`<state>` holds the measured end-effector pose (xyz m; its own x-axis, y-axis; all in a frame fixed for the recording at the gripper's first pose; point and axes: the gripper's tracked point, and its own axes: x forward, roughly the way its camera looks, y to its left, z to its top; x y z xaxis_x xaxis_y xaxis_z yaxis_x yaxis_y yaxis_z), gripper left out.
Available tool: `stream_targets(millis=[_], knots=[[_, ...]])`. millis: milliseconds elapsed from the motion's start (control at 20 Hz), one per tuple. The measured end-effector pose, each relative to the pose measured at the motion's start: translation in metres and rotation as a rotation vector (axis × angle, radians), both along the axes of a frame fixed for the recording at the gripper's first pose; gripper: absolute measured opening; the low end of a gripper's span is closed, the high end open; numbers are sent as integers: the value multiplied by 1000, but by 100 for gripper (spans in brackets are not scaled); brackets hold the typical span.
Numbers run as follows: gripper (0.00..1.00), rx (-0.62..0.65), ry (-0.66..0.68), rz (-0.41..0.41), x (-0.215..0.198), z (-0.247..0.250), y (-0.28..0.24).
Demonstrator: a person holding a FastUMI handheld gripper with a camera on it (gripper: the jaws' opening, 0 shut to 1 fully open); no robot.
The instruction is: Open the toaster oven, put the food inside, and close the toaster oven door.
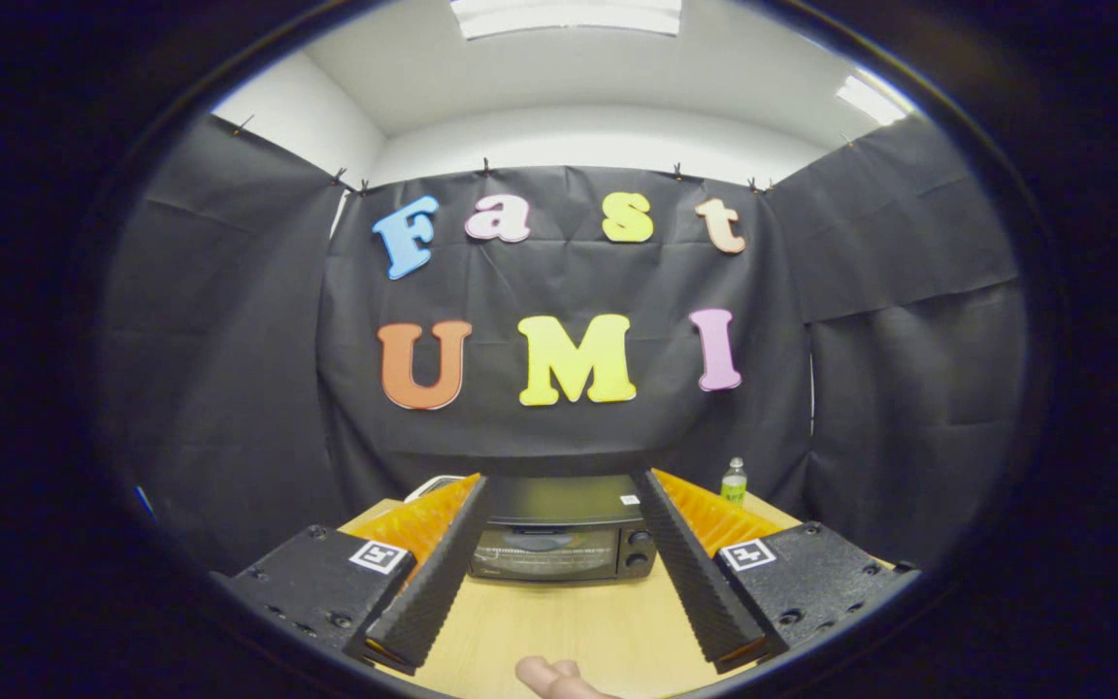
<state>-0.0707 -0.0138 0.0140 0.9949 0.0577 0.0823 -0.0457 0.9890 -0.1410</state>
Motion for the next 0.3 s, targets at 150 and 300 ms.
stream_targets(millis=[150,300], knots=[[100,13,23,0,1,-6,-2],[100,21,28,-12,2,-8,-7]])
